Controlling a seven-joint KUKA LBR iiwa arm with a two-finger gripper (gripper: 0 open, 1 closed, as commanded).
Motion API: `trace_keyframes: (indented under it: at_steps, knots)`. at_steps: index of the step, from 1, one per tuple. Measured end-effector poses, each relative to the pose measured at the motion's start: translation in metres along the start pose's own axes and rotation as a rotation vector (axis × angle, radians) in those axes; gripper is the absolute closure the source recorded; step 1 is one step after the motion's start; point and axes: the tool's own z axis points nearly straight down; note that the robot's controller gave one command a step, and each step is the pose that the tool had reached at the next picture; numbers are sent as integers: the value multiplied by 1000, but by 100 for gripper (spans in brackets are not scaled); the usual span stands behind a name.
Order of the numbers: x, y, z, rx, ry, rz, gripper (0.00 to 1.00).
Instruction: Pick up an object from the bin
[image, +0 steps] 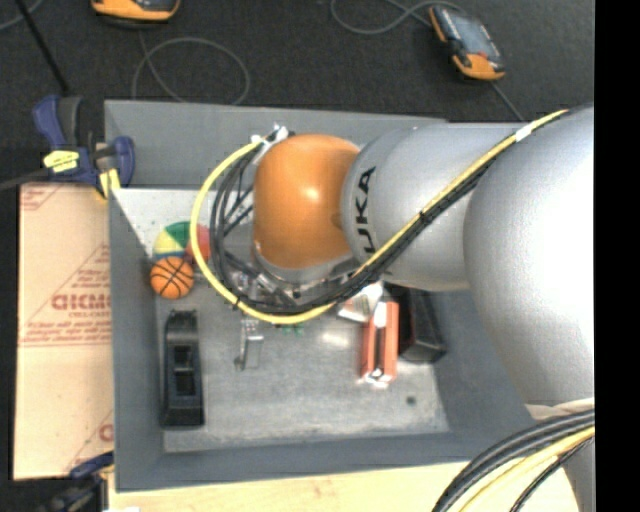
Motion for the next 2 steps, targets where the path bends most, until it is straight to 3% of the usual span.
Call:
trace_keyframes:
  at_steps: [1,2]
  knots:
    - [-1,-1,-4,-1,-6,3,0]
    - [35,-15,-44,3,4,-56,0]
